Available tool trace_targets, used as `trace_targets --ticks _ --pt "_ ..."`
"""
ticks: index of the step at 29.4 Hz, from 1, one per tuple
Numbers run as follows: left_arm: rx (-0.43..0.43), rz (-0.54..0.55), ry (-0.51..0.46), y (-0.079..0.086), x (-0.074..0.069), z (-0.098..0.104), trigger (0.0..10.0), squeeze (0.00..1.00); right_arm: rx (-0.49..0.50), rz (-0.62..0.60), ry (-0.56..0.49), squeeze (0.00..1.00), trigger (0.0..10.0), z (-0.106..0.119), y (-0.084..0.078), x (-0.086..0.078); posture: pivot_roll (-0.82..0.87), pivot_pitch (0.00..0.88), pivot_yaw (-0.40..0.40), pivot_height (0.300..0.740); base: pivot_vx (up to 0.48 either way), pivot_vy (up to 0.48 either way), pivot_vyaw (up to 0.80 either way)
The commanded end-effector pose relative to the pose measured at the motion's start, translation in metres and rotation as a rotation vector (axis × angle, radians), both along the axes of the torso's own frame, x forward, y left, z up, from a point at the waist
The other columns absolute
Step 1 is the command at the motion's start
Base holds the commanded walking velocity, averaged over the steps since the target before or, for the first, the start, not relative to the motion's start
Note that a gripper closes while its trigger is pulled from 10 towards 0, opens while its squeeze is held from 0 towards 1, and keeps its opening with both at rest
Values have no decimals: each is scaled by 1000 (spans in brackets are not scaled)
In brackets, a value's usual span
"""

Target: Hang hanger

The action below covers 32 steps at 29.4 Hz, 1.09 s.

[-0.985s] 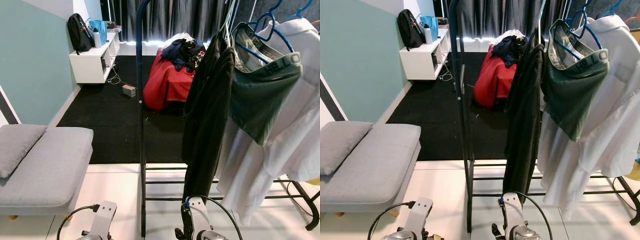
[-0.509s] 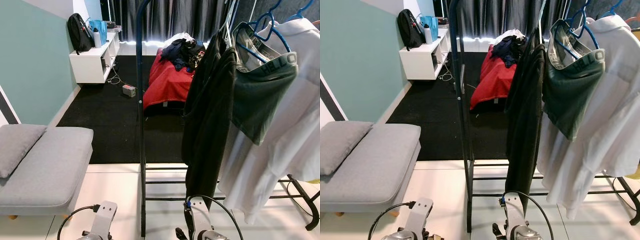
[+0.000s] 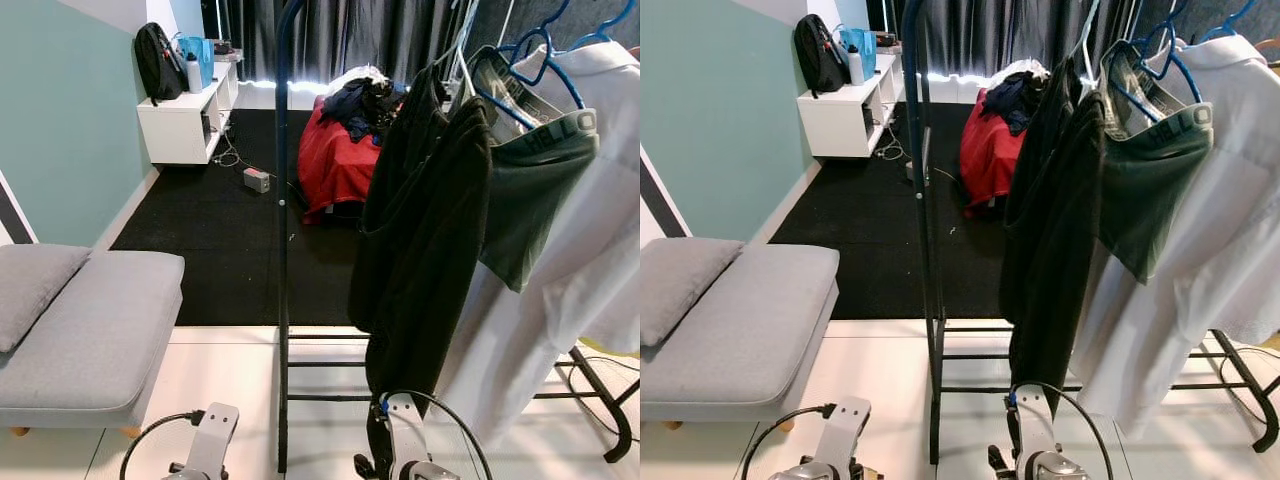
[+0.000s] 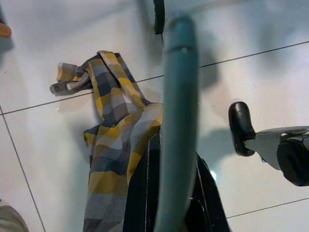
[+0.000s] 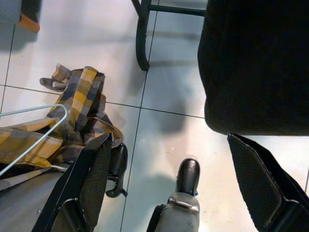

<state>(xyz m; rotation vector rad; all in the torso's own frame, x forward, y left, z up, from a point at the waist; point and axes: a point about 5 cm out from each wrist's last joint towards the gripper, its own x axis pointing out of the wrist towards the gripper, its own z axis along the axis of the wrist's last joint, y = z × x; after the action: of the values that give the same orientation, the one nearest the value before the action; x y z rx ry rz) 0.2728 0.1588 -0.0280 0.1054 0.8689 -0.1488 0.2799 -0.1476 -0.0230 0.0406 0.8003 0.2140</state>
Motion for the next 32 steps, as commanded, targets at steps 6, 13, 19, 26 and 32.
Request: trace_targets --ticks 6,13,19,26,32 --pt "3 -10 31 -2 -4 -4 10000 0 -16 5 12 0 10000 -3 -2 -3 50 120 -30 740 0 0 0" --pt "-9 5 16 -3 2 1 10000 0 -20 -5 2 0 10000 2 -4 2 53 149 -23 740 0 0 0" --pt "-8 4 13 -3 3 2 10000 0 -21 4 1 0 10000 2 -3 3 51 149 -20 740 0 0 0" --pt "-8 -1 13 -4 2 1 10000 0 -11 6 5 0 10000 1 -2 2 50 152 -24 740 0 0 0" --pt "-5 -4 13 -3 1 1 10000 0 -14 14 8 0 10000 1 -2 1 51 147 -25 740 0 0 0"
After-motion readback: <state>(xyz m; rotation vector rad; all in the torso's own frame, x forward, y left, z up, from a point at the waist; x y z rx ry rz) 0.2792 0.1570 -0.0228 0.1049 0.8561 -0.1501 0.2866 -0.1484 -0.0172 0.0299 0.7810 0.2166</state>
